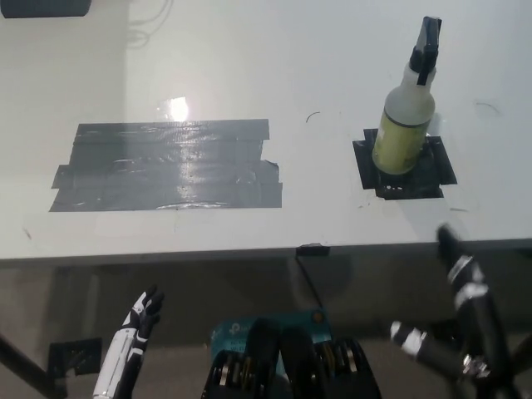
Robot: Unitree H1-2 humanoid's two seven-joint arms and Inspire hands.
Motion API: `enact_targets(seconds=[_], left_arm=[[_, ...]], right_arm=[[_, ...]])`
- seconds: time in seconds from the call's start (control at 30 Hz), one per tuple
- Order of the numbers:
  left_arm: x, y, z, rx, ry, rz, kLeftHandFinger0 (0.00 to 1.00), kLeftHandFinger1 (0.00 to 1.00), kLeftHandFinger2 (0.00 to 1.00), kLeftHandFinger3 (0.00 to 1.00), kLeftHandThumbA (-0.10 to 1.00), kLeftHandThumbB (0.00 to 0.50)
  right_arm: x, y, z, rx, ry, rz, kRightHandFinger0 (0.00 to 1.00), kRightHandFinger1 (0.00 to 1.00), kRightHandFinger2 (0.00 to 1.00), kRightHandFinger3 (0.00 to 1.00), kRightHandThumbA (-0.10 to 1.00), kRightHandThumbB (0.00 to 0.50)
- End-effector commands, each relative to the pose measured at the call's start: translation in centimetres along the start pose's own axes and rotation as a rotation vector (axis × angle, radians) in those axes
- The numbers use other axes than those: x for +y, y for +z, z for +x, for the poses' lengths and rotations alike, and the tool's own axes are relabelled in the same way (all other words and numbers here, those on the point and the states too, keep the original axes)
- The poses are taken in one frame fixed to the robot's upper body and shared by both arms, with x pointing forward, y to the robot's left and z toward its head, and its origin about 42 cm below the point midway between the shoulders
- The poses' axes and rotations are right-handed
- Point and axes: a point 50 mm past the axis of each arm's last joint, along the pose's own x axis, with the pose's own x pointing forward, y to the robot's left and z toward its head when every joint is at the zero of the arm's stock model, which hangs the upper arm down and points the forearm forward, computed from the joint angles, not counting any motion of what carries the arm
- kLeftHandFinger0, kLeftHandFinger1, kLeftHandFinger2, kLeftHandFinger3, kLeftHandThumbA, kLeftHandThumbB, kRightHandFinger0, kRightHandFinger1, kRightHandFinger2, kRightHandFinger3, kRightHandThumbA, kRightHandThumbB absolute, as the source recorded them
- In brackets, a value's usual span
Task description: A spray bottle is kept on the black marked spot on the table infront of the robot and the robot extends its right arm to pick it up and hands it to a person
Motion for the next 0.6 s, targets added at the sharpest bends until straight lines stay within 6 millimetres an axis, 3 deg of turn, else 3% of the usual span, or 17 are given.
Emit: enact_targets(seconds=[0.0, 0.07, 0.2, 0.57], left_arm=[[0.1, 0.5, -0.1, -0.058, 0.020, 0.006, 1.00, 1.00, 1.00, 1.00, 1.00, 0.472], [0.1, 0.5, -0.2, -0.056, 0.020, 0.005, 1.00, 1.00, 1.00, 1.00, 1.00, 0.484], [0.0, 0.6, 0.1, -0.059, 0.020, 0.002, 1.00, 1.00, 1.00, 1.00, 1.00, 0.491], [0.0, 0.7, 0.3, -0.064, 0.016, 0.005, 1.00, 1.00, 1.00, 1.00, 1.00, 0.467]], right_arm=[[-1.2, 2.0, 3.1, -0.081, -0.074, 0.000, 1.00, 1.00, 1.00, 1.00, 1.00, 0.383], [-1.6, 2.0, 4.9, -0.074, -0.101, 0.020, 1.00, 1.00, 1.00, 1.00, 1.00, 0.395], [-2.5, 1.5, 8.7, -0.053, -0.122, 0.017, 1.00, 1.00, 1.00, 1.00, 1.00, 0.361], [-3.4, -0.6, 15.3, 0.015, -0.151, -0.002, 1.00, 1.00, 1.00, 1.00, 1.00, 0.348]])
